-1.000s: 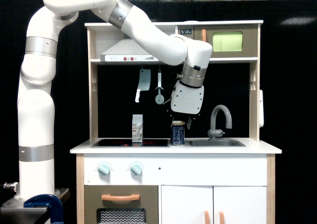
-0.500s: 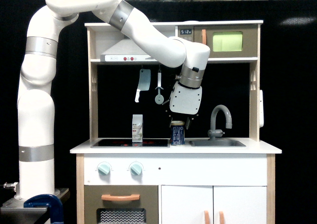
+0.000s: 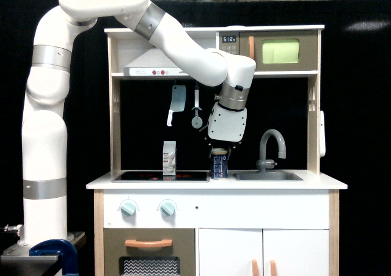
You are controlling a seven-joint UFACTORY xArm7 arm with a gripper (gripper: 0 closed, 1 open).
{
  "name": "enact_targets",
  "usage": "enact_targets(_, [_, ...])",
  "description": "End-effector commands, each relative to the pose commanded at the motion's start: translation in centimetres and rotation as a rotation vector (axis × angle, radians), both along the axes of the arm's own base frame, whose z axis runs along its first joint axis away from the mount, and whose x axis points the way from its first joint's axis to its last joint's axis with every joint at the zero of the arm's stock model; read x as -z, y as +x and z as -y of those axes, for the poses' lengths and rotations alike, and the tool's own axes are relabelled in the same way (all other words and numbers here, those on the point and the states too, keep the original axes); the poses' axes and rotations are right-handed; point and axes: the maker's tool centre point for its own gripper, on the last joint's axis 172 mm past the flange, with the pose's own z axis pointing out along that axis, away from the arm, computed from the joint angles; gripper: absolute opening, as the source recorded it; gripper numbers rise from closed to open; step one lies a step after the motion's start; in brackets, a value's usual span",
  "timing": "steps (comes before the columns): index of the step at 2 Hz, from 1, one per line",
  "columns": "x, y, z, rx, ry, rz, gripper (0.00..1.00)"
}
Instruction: Put the canned spam into the sink
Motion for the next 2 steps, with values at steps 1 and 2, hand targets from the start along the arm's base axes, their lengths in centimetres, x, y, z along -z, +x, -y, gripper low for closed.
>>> enact_targets(1, [-1.7, 2.2, 2.4, 0.0, 0.0, 0.0, 0.0])
enact_targets(2, [-1.3, 7.4, 5.0, 0.0, 0.0, 0.0, 0.0])
